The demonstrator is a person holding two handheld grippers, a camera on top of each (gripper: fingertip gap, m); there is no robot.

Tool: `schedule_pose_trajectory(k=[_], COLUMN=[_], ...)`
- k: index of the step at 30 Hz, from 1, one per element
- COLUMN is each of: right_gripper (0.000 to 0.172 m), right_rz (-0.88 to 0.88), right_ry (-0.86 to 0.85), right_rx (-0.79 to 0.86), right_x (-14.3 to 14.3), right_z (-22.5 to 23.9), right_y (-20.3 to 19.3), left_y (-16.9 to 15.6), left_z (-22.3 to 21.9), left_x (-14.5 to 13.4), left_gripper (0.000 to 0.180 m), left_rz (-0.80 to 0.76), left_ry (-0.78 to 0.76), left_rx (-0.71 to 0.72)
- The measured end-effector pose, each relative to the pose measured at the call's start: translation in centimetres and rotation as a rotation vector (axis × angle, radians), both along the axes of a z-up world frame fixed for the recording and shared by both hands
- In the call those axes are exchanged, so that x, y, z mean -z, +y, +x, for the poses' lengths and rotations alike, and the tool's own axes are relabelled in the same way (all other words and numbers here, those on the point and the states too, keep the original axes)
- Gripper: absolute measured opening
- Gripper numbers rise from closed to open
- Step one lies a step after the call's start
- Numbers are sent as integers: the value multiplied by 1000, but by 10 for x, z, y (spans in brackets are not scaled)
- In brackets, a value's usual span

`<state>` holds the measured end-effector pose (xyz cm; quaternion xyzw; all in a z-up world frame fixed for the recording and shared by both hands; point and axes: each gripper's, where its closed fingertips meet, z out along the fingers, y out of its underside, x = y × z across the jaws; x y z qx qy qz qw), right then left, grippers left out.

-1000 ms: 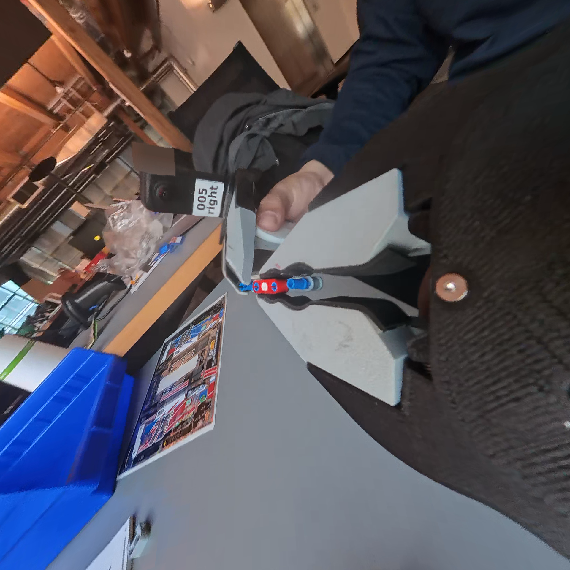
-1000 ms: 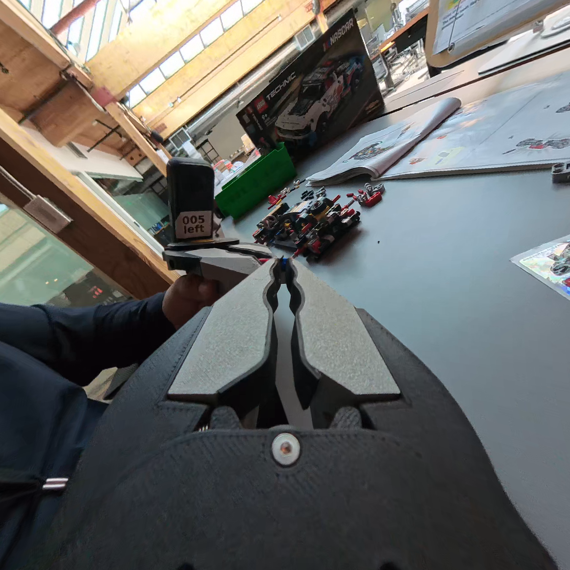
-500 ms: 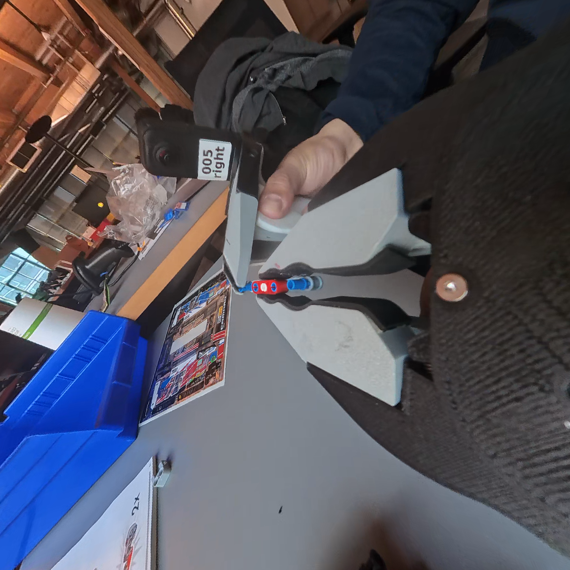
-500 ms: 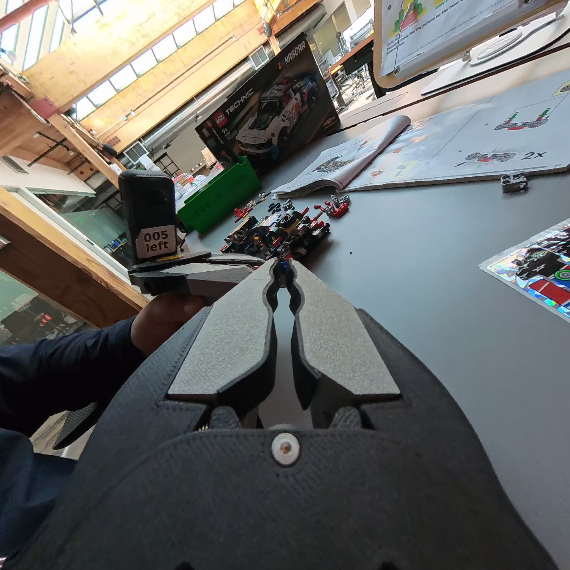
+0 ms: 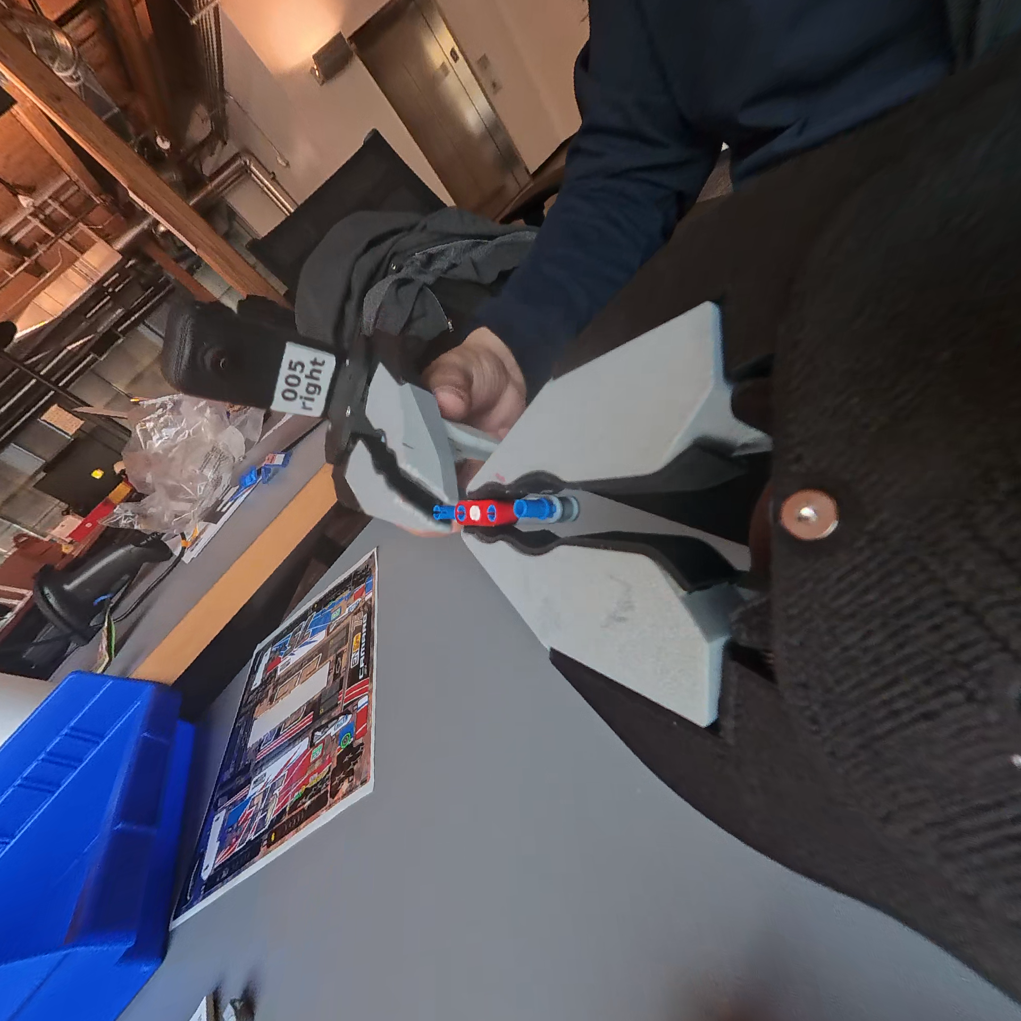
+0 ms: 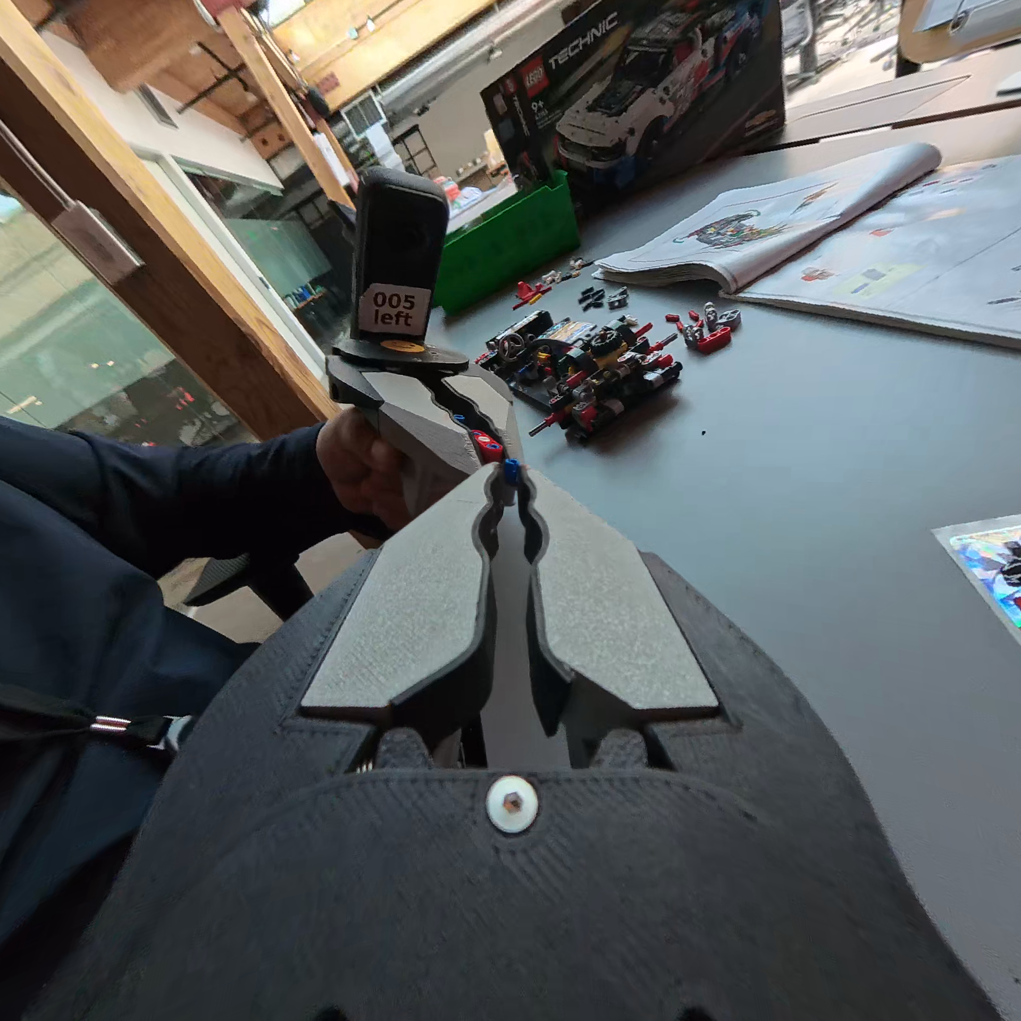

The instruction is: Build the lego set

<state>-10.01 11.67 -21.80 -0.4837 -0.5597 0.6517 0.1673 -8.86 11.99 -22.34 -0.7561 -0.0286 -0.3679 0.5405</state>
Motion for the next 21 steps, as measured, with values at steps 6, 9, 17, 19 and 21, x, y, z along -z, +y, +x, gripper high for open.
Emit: schedule_pose_trajectory(k=[6, 9, 17, 19, 21], right_gripper=[0, 0, 1, 1, 1], right_rz=[-33, 85, 79, 117, 82], right_ry=[-99, -174, -145, -93, -82], right_rx=[-41, -35, 61, 95, 106], right_x=[13, 27, 24, 18, 15], right_z=[1, 1, -18, -20, -20], right_y=[0, 2, 9, 9, 8], left_y=[1, 2, 13, 12, 12], left_z=[2, 1, -11, -12, -12], left_x=[13, 26, 23, 17, 15], left_gripper=[5, 5, 5, 5, 5], left_rz=[-18, -73, -64, -40, -37], left_ry=[106, 196, 174, 119, 75], left_rx=[9, 20, -60, -64, -65])
